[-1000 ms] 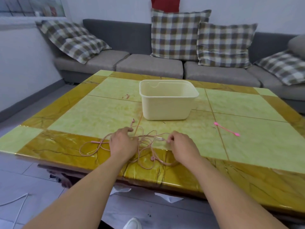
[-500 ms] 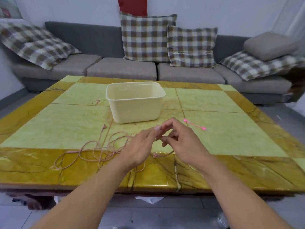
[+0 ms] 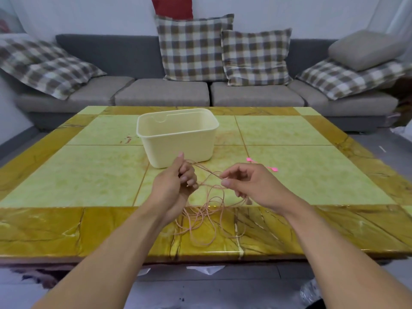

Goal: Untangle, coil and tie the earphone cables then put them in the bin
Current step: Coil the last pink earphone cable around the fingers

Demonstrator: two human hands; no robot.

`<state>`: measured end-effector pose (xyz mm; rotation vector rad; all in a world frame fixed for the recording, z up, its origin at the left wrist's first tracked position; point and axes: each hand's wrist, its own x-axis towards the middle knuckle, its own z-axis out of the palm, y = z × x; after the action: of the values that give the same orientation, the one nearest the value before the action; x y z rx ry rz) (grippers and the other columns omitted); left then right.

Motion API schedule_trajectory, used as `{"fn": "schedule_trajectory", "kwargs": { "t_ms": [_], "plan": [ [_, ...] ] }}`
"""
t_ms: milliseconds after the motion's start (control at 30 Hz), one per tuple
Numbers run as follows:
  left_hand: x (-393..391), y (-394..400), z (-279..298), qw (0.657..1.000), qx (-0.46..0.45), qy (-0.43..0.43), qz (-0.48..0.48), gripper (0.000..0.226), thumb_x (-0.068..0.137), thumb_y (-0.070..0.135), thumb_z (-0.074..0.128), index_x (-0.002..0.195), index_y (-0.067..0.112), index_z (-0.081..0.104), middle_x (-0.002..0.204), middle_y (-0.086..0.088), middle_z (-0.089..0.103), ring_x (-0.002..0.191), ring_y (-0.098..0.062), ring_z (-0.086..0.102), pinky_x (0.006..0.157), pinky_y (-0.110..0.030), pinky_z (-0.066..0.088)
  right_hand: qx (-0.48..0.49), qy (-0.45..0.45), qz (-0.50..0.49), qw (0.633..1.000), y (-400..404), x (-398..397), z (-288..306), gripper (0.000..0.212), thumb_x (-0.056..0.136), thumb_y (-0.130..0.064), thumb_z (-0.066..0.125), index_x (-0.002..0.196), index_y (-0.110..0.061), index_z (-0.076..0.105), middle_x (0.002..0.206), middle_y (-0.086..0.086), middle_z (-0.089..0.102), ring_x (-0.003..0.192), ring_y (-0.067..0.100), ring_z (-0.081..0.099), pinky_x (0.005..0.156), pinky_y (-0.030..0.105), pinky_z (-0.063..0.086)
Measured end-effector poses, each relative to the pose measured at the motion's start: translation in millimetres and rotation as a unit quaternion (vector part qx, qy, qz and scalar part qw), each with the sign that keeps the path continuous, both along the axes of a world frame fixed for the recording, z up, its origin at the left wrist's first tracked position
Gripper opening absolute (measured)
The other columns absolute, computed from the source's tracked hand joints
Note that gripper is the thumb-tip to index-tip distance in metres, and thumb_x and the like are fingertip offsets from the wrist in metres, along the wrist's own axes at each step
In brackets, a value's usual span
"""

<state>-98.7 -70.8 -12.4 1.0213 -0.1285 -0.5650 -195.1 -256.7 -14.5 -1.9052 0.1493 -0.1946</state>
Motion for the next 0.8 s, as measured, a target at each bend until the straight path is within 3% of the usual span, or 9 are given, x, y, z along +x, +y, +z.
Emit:
{"fn": "schedule_trajectory", "kwargs": {
  "t_ms": [100, 233, 300, 367, 467, 567, 633, 700, 800],
  "plan": [
    [8.2, 8.9, 2.0, 0.998, -0.032, 0.012, 0.049, 0.045, 0.106, 0.037, 0.045, 0.064, 0.022, 0.037, 0.054, 0.005, 0.029, 0.051, -0.012, 0.034, 0.058, -0.025, 0.034, 0.011, 0.042, 0.040, 0.998, 1.2, 0.6, -5.9, 0.009, 0.091, -0.020, 0.075, 0.100, -0.018, 0.076, 0.070, 0.000, 0.066, 0.059, 0.017, 0.053, 0.054, 0.024, 0.046],
    [20.2, 24.8, -0.3, 0.994, -0.008, 0.005, 0.112, 0.044, 0.107, 0.036, 0.043, 0.067, 0.021, 0.036, 0.055, 0.005, 0.033, 0.052, -0.012, 0.037, 0.061, -0.027, 0.034, 0.038, 0.041, 0.009, 0.998, -3.5, 0.3, -7.2, 0.012, 0.091, -0.021, 0.075, 0.102, -0.018, 0.076, 0.073, 0.006, 0.066, 0.055, 0.014, 0.051, 0.052, 0.021, 0.043],
    [22.5, 29.6, -2.4, 0.989, 0.029, -0.005, 0.147, 0.044, 0.108, 0.035, 0.044, 0.066, 0.020, 0.038, 0.055, 0.004, 0.037, 0.054, -0.014, 0.040, 0.063, -0.028, 0.036, 0.036, 0.024, -0.017, 0.999, -0.9, 1.5, -7.5, 0.011, 0.093, -0.019, 0.072, 0.102, -0.016, 0.077, 0.075, 0.004, 0.071, 0.056, 0.013, 0.053, 0.051, 0.016, 0.042],
    [22.0, 35.4, -5.1, 0.972, 0.140, -0.072, 0.177, 0.041, 0.106, 0.029, 0.046, 0.067, 0.016, 0.047, 0.057, 0.002, 0.050, 0.061, -0.018, 0.049, 0.066, -0.029, 0.042, 0.036, 0.001, -0.038, 0.999, 3.1, 3.7, -9.5, 0.010, 0.095, -0.017, 0.071, 0.103, -0.015, 0.077, 0.077, 0.002, 0.073, 0.057, 0.011, 0.054, 0.053, 0.015, 0.043],
    [16.4, 42.3, -14.0, 0.901, 0.329, -0.214, 0.183, 0.018, 0.099, 0.014, 0.050, 0.097, 0.019, 0.067, 0.095, 0.004, 0.071, 0.094, -0.017, 0.063, 0.078, -0.026, 0.045, 0.022, -0.021, -0.040, 0.999, 8.4, 5.8, -9.8, 0.010, 0.095, -0.015, 0.070, 0.103, -0.017, 0.077, 0.077, 0.009, 0.072, 0.057, 0.006, 0.056, 0.057, 0.019, 0.046],
    [5.8, 39.7, -15.8, 0.863, 0.357, -0.328, 0.142, 0.027, 0.100, 0.018, 0.050, 0.117, 0.032, 0.066, 0.121, 0.015, 0.062, 0.115, -0.004, 0.053, 0.093, -0.023, 0.039, -0.036, -0.014, -0.020, 0.999, 16.4, 7.8, -10.2, 0.010, 0.093, -0.024, 0.074, 0.095, -0.032, 0.079, 0.078, 0.005, 0.073, 0.069, 0.010, 0.063, 0.062, 0.024, 0.046],
    [-2.3, 35.0, -12.8, 0.854, 0.346, -0.377, 0.093, 0.018, 0.100, 0.032, 0.056, 0.114, 0.034, 0.068, 0.119, 0.019, 0.063, 0.110, 0.001, 0.056, 0.090, -0.019, 0.043, -0.059, -0.008, -0.001, 0.998, 25.1, 9.3, -10.6, 0.010, 0.092, -0.028, 0.074, 0.094, -0.036, 0.080, 0.079, -0.002, 0.075, 0.073, 0.013, 0.066, 0.067, 0.028, 0.048],
    [-7.1, 30.2, -13.1, 0.863, 0.337, -0.377, -0.004, 0.019, 0.100, 0.043, 0.056, 0.103, 0.031, 0.071, 0.103, 0.014, 0.072, 0.093, -0.003, 0.065, 0.079, -0.024, 0.051, -0.068, -0.014, 0.010, 0.998, 30.7, 10.2, -10.1, 0.010, 0.091, -0.031, 0.075, 0.094, -0.039, 0.080, 0.082, -0.003, 0.075, 0.082, 0.018, 0.070, 0.073, 0.035, 0.053],
    [-9.9, 28.3, -18.0, 0.871, 0.319, -0.363, -0.085, 0.011, 0.098, 0.035, 0.064, 0.097, 0.028, 0.072, 0.070, 0.003, 0.071, 0.068, -0.012, 0.062, 0.062, -0.023, 0.047, -0.075, -0.031, -0.020, 0.996, 33.5, 12.9, -9.6, 0.017, 0.087, -0.030, 0.080, 0.098, -0.043, 0.077, 0.085, -0.007, 0.072, 0.077, 0.019, 0.067, 0.075, 0.039, 0.057]
  ]
}}
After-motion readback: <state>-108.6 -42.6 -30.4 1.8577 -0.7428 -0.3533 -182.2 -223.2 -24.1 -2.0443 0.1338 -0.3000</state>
